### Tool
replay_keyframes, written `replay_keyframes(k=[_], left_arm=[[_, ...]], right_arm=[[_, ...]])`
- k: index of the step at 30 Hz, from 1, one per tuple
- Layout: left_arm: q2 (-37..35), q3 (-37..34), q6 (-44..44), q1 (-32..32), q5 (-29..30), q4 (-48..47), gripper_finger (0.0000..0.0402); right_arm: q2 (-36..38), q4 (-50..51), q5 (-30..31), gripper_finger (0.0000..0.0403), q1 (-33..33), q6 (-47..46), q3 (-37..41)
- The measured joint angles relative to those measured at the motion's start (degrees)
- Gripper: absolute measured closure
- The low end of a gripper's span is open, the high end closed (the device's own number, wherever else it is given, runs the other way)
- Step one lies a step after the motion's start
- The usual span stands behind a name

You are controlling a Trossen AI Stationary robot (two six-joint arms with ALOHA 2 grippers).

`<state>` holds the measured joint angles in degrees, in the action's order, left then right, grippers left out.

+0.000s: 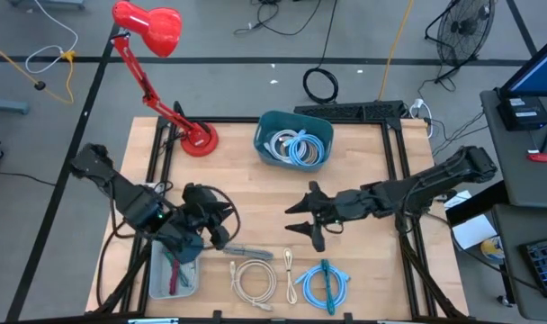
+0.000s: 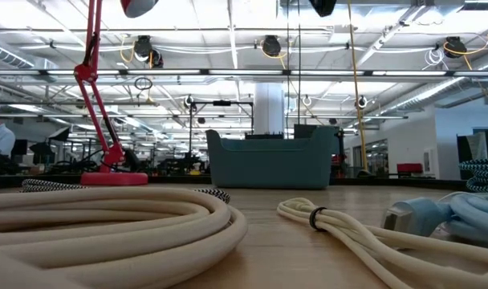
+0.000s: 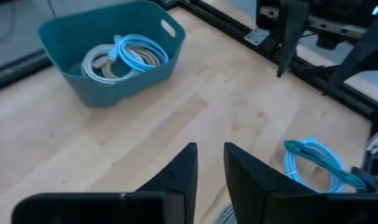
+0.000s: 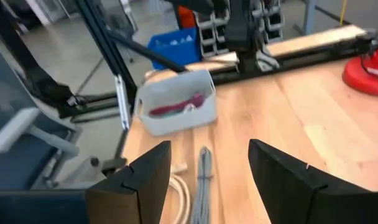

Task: Pick & Place USB Port
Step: Put the dark gray charger cable into the gray bin

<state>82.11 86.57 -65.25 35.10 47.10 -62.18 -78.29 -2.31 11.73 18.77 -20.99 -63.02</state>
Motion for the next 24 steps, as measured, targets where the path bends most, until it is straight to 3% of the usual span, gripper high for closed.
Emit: replay_keyframes(k=[6, 11, 17, 24], left_arm=[[-9.6, -17.8, 5.0, -4.4, -5.1, 16.7, 0.0323], [-15.4, -28.2, 12.6, -8.6, -10.9, 32.9, 0.0323], [-18.2, -31.2, 22.4, -11.2, -16.5, 45.2, 0.0323], [-19.0, -31.2, 24.3, -11.2, -17.8, 45.5, 0.0323]], right_arm=[[-4.3, 3.1, -0.9, 0.0193, -0.1, 0.4, -1.8], [-11.6, 7.6, -4.8, 0.0193, -0.5, 0.7, -7.4], [-21.2, 8.8, -8.4, 0.0193, -0.9, 2.0, -15.0], [-28.6, 15.1, -12.0, 0.0193, -2.6, 4.1, -19.1]])
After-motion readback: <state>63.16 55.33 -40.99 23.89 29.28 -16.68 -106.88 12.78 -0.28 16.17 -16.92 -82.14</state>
